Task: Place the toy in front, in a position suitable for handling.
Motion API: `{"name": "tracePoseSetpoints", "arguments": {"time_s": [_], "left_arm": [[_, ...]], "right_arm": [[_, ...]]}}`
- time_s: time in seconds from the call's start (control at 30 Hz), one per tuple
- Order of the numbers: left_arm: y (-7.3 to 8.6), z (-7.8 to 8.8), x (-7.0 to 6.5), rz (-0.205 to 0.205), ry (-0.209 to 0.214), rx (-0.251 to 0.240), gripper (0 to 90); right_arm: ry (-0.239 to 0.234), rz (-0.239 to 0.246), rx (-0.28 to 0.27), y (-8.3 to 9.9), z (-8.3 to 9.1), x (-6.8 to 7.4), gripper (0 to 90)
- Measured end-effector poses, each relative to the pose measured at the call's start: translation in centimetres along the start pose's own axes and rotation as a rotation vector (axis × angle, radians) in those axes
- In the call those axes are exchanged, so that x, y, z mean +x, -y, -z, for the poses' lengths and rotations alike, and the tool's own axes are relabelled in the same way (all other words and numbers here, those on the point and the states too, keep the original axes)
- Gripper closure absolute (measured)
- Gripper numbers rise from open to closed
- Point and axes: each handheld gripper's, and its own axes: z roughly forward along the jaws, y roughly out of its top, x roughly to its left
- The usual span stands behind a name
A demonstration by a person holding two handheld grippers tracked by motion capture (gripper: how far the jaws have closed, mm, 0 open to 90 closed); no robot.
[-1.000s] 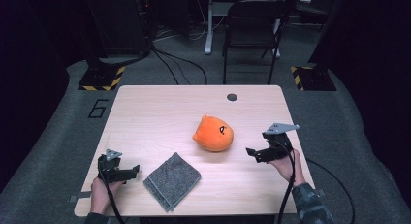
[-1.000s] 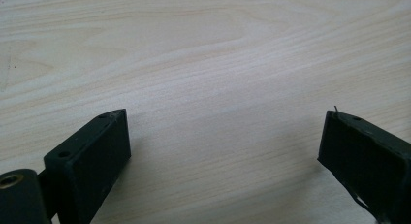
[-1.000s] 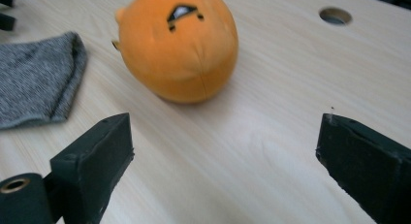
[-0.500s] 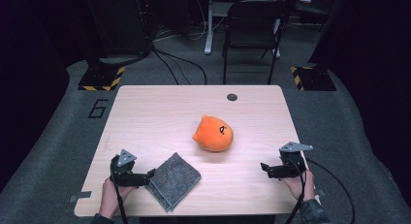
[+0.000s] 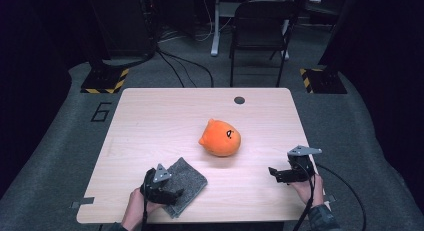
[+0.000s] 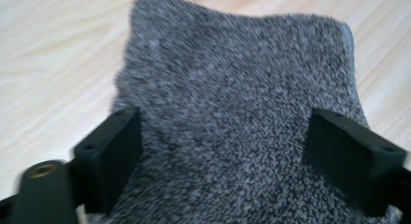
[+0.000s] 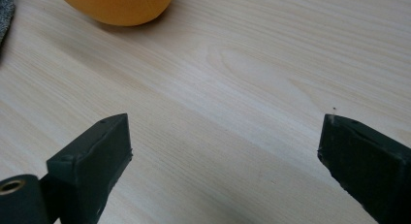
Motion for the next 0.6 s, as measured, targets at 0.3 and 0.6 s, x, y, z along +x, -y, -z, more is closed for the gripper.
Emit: {"name": "tracePoseSetpoints", "arguments": {"time_s": [0.3,0.6], "left_arm": [[0.46,0.21,0.35,-0.026,0.032,-0.004,53.8],[0.7,0.51,0.2,-0.046,0.016,-0.04,74.0]], "right_arm": [[0.012,-0.001,0.02,0.14,-0.33,-0.01,5.2],[0.017,-0.001,0.018,0.11,-0.22,-0.32,5.9]]}}
